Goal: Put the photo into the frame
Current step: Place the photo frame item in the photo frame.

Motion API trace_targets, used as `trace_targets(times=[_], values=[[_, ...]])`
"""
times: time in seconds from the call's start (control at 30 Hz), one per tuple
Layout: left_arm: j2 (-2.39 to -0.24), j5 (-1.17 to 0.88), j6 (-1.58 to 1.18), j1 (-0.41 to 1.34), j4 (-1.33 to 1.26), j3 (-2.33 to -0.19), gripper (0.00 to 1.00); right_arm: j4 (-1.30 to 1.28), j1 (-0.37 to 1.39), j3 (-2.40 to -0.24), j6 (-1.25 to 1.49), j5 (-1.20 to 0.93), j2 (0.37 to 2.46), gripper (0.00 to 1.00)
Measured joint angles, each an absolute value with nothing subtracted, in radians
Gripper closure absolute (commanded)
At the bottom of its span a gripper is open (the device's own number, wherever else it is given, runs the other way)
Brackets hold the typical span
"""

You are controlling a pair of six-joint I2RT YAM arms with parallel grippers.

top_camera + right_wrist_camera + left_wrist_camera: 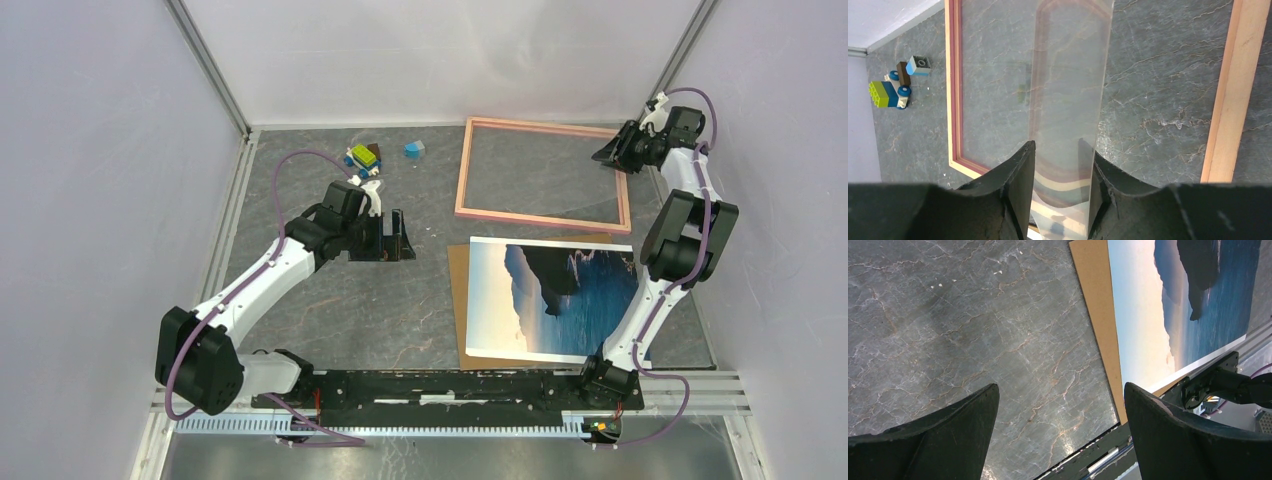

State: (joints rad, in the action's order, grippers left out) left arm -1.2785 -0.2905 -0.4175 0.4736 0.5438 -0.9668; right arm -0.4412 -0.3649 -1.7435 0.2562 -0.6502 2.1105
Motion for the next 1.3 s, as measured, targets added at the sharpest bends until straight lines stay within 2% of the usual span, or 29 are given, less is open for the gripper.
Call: trace_targets(times=[0.3, 0.97, 1.3], values=[[-1.281, -0.29, -0.418, 0.474, 0.544, -0.967, 0.0, -0.488, -0.365, -1.762, 0.228, -0.606, 2.112, 0.43], [-1.281, -0.297, -0.418, 0.474, 0.543, -0.967, 0.0, -0.533, -0.337, -1.844, 0.165, -0.511, 2.161, 0.36], [-1.281, -0.298, -0.418, 0.474, 0.543, -0.967, 0.0, -0.559, -0.32, -1.851, 0.134, -0.445, 2.161, 0.19]])
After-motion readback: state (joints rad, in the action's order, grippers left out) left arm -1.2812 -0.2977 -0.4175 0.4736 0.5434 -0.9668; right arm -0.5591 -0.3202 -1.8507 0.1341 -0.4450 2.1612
